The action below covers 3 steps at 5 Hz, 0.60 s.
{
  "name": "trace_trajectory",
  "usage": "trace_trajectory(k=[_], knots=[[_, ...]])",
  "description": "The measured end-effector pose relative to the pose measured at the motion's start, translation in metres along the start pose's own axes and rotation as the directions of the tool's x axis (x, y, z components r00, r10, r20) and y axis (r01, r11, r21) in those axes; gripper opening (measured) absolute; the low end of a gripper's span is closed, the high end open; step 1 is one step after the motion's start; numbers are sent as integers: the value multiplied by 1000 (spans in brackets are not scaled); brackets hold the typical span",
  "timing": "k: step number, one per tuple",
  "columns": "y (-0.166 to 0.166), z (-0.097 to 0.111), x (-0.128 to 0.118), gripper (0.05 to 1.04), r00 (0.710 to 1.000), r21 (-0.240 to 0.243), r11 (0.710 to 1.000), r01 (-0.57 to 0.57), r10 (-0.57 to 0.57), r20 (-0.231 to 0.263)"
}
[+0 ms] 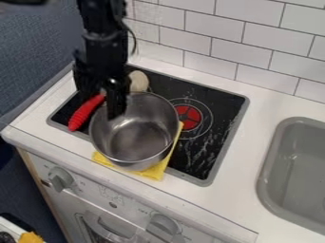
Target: Moved the silver pan to the top right corner of the stove
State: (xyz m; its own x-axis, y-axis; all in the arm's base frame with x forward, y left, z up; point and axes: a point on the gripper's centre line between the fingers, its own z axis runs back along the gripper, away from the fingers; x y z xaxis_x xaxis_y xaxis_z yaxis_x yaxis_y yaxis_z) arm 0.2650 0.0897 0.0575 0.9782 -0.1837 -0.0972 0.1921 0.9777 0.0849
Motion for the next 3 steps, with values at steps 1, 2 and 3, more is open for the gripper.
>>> trace_trajectory(k=[1, 2, 3], knots=[[2, -7, 5, 1005, 1000, -1, 1000, -21, 21, -19], [2, -16, 6, 959, 999, -3, 1000, -15, 15, -48], [1, -19, 9, 682, 998, -19, 1000, -22, 21, -52]])
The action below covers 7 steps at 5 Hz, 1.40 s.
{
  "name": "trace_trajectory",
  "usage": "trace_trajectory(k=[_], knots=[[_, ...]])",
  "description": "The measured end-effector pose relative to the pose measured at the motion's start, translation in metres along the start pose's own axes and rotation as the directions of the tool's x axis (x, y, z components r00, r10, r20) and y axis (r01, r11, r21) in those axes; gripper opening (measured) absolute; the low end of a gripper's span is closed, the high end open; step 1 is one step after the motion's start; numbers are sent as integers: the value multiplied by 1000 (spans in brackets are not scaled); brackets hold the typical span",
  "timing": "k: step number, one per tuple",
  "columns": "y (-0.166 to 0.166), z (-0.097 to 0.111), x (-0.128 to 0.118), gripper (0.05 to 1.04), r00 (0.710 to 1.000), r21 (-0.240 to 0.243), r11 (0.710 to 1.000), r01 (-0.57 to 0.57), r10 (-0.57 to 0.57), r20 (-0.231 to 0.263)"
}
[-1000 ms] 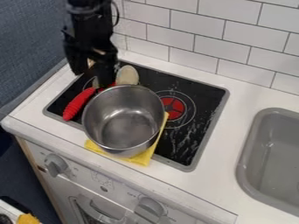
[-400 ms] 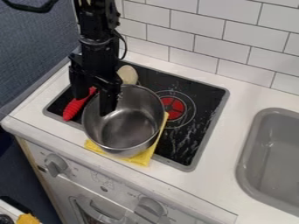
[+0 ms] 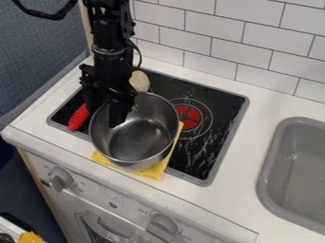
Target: Moved the silver pan to the top right corner of the stove
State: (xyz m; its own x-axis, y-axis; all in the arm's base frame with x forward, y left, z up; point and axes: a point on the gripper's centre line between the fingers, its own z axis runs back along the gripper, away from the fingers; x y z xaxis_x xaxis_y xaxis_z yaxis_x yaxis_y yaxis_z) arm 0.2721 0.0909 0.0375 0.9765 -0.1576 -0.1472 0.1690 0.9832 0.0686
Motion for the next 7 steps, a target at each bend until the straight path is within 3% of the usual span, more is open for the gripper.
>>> trace_trajectory(k=[1, 2, 3, 4, 5, 6, 7], knots=[[1, -5, 2, 375, 1000, 3, 1000, -7, 7, -18], [2, -9, 1, 164, 999, 2, 1000, 3, -3, -36], [0, -5, 2, 96, 1000, 7, 1000, 24, -24, -9], [-4, 9, 3, 86, 999, -4, 1000, -6, 6, 49], [-17, 26, 9, 84, 998, -79, 997, -26, 30, 51], [-39, 57, 42, 84, 990, -125, 992, -5, 22, 136], [-54, 50, 75, 84, 993, -124, 992, 16, -1, 120]])
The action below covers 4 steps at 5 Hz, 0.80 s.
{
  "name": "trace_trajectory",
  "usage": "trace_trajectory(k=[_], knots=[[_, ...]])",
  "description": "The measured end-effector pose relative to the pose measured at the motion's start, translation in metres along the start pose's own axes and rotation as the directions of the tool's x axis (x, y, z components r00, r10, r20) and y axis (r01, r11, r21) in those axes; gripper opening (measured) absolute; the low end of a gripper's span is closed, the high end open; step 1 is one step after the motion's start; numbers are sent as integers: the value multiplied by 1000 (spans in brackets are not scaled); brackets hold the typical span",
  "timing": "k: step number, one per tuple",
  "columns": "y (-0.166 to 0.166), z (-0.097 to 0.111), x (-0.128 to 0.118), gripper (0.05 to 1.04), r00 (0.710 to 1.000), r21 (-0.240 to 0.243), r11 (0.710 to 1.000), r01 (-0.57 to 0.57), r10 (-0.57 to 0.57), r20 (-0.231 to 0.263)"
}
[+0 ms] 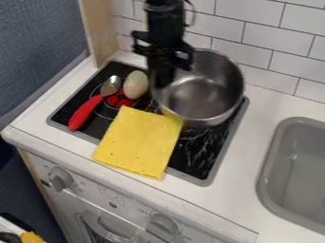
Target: Moved the silver pan to the top right corner of the stove
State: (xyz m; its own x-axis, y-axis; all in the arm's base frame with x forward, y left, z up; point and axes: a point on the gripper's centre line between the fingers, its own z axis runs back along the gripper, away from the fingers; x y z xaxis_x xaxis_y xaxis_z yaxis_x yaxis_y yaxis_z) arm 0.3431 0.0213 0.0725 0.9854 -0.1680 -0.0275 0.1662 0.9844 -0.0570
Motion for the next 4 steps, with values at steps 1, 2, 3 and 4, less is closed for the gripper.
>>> trace_trajectory(k=[1, 2, 3, 4], knots=[[-10, -9, 24, 84, 1000, 0, 1000, 4, -4, -8], [-11, -22, 40, 84, 999, 8, 1000, -13, 14, -30], [-6, -33, 52, 84, 998, 21, 999, -30, 31, -50], [-3, -36, 64, 84, 998, 28, 999, -33, 35, -52]])
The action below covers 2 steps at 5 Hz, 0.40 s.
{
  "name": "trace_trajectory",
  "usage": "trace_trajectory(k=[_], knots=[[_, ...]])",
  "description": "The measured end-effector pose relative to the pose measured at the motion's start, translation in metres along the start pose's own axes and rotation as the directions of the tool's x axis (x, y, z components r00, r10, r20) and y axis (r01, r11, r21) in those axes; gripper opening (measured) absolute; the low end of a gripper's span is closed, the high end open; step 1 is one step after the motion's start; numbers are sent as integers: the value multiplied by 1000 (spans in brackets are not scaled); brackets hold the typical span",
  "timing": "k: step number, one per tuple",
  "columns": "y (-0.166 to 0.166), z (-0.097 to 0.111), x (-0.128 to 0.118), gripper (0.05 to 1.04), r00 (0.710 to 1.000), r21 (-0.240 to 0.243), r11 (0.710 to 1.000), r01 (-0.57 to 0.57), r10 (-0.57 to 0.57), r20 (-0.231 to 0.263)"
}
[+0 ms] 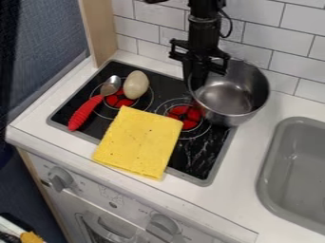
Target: Moved the silver pan to the top right corner of the stove
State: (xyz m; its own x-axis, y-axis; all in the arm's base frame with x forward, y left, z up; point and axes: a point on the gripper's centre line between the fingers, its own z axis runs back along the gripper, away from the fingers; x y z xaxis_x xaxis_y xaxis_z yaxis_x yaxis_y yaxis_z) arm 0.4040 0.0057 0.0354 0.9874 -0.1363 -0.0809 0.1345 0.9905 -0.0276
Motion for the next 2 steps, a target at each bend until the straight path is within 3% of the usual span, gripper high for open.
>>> trace_trajectory(k=[1, 2], knots=[[1, 1, 4, 115, 1000, 5, 1000, -2, 2, 1], [3, 1, 4, 295, 1000, 18, 1000, 13, -13, 3]])
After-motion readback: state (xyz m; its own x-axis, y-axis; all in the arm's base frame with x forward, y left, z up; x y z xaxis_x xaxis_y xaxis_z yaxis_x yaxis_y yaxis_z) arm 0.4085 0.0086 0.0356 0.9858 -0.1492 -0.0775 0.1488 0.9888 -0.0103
